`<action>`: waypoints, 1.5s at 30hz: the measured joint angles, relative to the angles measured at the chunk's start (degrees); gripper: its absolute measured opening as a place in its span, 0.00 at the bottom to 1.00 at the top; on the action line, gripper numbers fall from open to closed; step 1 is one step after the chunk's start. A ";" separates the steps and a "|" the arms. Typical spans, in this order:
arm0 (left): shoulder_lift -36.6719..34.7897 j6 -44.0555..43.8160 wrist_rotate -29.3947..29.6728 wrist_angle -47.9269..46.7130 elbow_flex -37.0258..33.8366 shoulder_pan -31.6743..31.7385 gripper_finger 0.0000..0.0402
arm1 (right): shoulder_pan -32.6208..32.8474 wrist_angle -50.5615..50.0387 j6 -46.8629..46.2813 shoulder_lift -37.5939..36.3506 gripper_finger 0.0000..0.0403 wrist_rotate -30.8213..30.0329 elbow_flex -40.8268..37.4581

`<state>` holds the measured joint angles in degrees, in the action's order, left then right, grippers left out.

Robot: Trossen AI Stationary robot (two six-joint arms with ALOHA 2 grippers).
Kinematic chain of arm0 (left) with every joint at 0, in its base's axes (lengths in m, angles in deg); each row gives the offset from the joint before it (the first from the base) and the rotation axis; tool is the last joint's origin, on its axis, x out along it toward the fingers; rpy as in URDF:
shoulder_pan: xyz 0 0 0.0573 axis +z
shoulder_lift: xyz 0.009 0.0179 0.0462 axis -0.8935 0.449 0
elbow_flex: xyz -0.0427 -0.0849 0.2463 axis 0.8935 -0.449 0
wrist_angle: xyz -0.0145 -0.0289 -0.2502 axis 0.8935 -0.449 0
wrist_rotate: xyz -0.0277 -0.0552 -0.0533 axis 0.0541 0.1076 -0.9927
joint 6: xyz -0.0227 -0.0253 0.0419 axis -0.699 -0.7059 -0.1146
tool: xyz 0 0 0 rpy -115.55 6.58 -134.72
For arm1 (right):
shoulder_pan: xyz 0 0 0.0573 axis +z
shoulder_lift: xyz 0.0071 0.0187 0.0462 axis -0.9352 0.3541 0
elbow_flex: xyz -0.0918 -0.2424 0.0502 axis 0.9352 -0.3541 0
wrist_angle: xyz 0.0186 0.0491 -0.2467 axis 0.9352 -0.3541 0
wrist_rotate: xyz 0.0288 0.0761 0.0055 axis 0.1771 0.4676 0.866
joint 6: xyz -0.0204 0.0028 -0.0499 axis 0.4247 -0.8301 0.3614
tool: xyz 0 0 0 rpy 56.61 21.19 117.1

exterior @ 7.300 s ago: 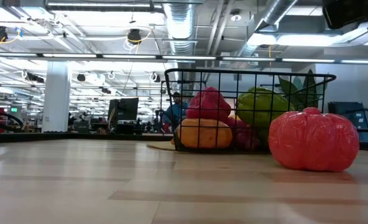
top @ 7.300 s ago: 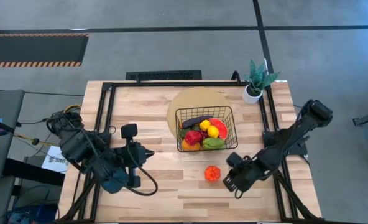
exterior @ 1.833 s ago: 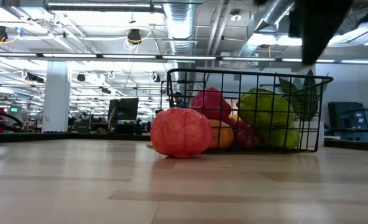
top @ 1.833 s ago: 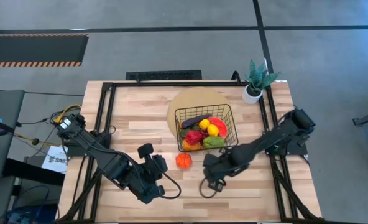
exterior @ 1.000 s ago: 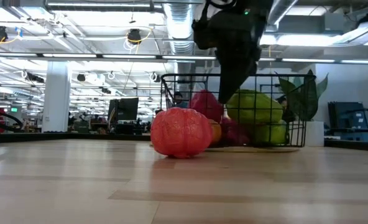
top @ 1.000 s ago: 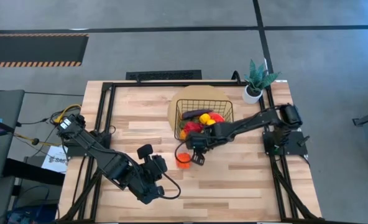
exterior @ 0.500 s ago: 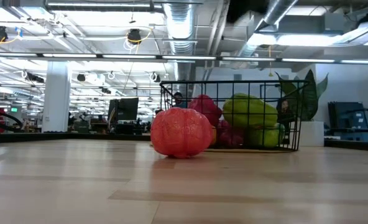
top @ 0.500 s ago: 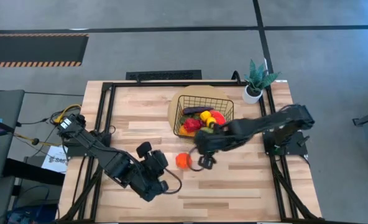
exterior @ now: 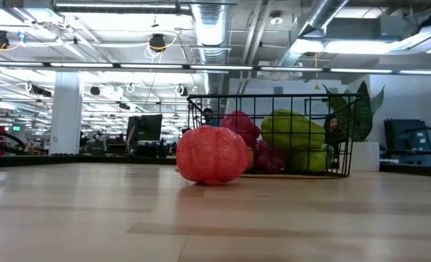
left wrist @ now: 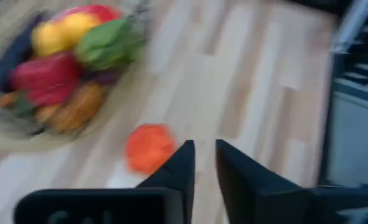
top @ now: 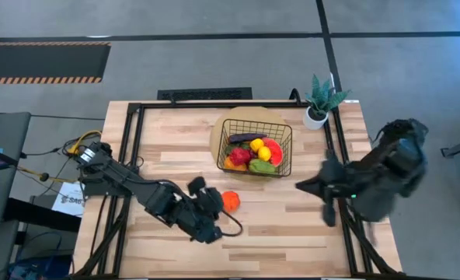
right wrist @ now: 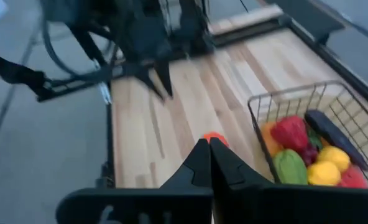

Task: Build produce basket
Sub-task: Put the orange pumpkin into the wire basket

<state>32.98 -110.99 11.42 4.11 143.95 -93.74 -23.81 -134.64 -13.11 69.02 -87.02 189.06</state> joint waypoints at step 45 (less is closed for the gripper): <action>13.61 -5.72 -24.83 10.00 -0.03 12.57 0.57 | 17.79 2.34 2.05 -1.91 0.01 -9.34 0.02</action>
<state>46.58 -116.71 -13.41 14.11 143.92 -81.17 -6.02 -132.30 -11.06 67.10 -96.36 189.08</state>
